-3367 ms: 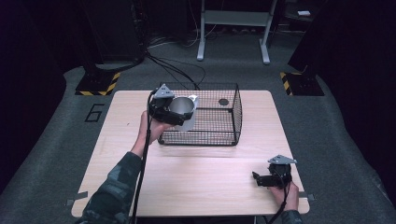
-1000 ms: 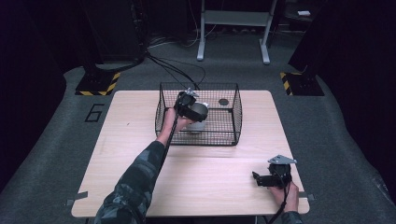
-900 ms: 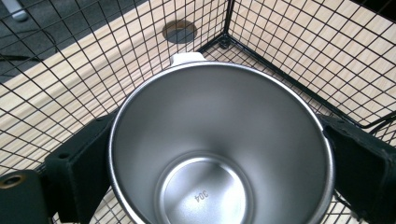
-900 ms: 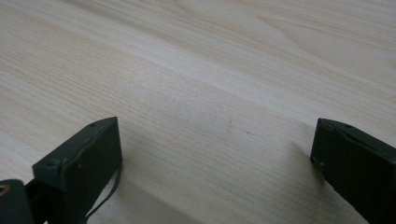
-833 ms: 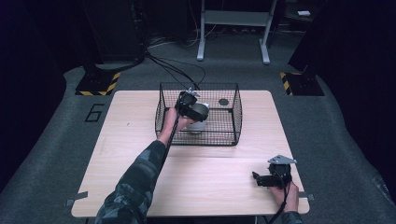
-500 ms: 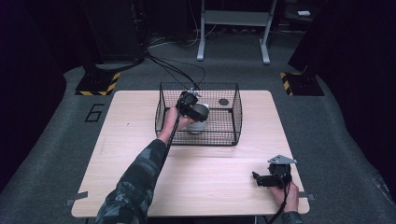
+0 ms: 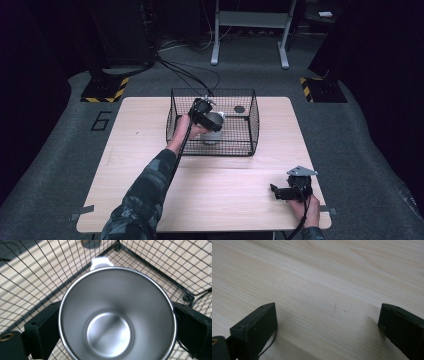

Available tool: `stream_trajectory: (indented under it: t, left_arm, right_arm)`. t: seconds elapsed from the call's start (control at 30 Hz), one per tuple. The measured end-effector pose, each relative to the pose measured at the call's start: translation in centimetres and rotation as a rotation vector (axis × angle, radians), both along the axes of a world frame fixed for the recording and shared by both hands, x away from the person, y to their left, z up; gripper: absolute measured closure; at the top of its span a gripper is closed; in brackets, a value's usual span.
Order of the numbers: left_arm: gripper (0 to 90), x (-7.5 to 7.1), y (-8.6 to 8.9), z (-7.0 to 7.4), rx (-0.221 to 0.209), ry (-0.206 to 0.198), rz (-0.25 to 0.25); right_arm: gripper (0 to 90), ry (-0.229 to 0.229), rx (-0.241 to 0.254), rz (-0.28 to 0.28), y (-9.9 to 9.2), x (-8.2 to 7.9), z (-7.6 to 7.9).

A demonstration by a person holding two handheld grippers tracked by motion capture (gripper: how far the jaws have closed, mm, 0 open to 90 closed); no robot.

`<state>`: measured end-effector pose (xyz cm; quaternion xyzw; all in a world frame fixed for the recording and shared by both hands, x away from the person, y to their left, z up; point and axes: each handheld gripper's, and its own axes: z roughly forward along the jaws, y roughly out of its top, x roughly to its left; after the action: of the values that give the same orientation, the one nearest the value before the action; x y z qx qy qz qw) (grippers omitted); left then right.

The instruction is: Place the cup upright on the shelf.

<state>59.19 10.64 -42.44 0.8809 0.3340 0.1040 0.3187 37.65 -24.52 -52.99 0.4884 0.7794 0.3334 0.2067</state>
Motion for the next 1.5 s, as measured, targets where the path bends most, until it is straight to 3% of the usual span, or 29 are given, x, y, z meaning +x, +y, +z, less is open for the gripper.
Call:
stream_trajectory:
  t: [0.43,0.47,0.83,1.03,1.13,1.23,1.5]
  left_arm:
    - [4.8,-0.7,0.5,0.1,-0.014,0.008,0.004]
    - [3.6,-0.9,0.7,0.3,-0.053,0.003,0.019]
    - [0.2,-2.2,1.8,2.4,-0.095,-0.032,0.027]
    - [0.2,-3.9,2.6,4.1,-0.132,-0.068,0.018]
    - [0.2,-5.4,3.0,5.1,-0.142,-0.1,0.008]
    - [0.2,-6.2,3.3,5.4,-0.153,-0.114,-0.002]
    - [0.2,-10.1,5.2,6.1,-0.16,-0.152,-0.018]
  right_arm:
    - [1.9,0.0,-0.006,0.006,-0.1,0.0,0.0]
    - [1.9,0.0,-0.006,0.005,0.0,0.0,0.0]
    - [1.9,0.001,-0.006,0.006,-0.1,0.0,0.0]
    - [1.9,0.001,-0.006,0.006,-0.1,0.0,0.0]
    - [1.9,0.001,-0.006,0.006,0.0,0.0,0.0]
    - [1.9,0.001,-0.006,0.006,0.0,0.0,0.0]
    - [1.9,0.001,-0.006,0.006,0.0,0.0,0.0]
